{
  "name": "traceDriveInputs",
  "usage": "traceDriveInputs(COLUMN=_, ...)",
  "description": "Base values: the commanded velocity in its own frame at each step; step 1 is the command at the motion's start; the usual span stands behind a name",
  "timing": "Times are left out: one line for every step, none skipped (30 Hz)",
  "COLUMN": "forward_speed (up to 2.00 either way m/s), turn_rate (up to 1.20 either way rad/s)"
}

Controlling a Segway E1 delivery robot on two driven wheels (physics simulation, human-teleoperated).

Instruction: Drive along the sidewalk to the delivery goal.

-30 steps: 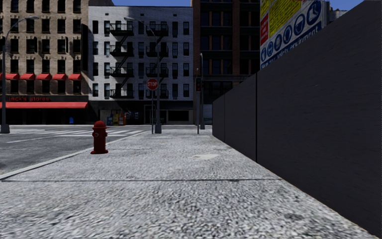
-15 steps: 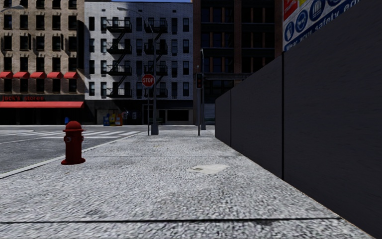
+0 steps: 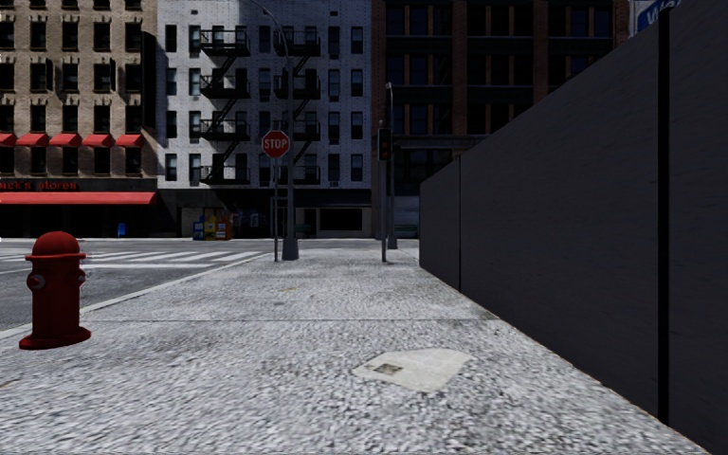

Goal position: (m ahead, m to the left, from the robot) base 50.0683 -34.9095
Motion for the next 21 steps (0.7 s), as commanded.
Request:
traceDriveInputs(forward_speed=2.0, turn_rate=0.23)
traceDriveInputs(forward_speed=2.0, turn_rate=0.23)
traceDriveInputs(forward_speed=2.0, turn_rate=0.24)
traceDriveInputs(forward_speed=2.0, turn_rate=0.24)
traceDriveInputs(forward_speed=2.0, turn_rate=0.24)
traceDriveInputs(forward_speed=2.0, turn_rate=0.25)
traceDriveInputs(forward_speed=2.0, turn_rate=0.25)
traceDriveInputs(forward_speed=2.0, turn_rate=0.25)
traceDriveInputs(forward_speed=2.0, turn_rate=0.25)
traceDriveInputs(forward_speed=2.0, turn_rate=0.25)
traceDriveInputs(forward_speed=2.0, turn_rate=0.25)
traceDriveInputs(forward_speed=2.0, turn_rate=0.27)
traceDriveInputs(forward_speed=2.0, turn_rate=0.27)
traceDriveInputs(forward_speed=2.0, turn_rate=0.31)
traceDriveInputs(forward_speed=2.0, turn_rate=0.32)
traceDriveInputs(forward_speed=2.0, turn_rate=0.32)
traceDriveInputs(forward_speed=2.0, turn_rate=0.33)
traceDriveInputs(forward_speed=2.0, turn_rate=0.33)
traceDriveInputs(forward_speed=2.0, turn_rate=0.33)
traceDriveInputs(forward_speed=2.0, turn_rate=0.33)
traceDriveInputs(forward_speed=2.0, turn_rate=0.33)
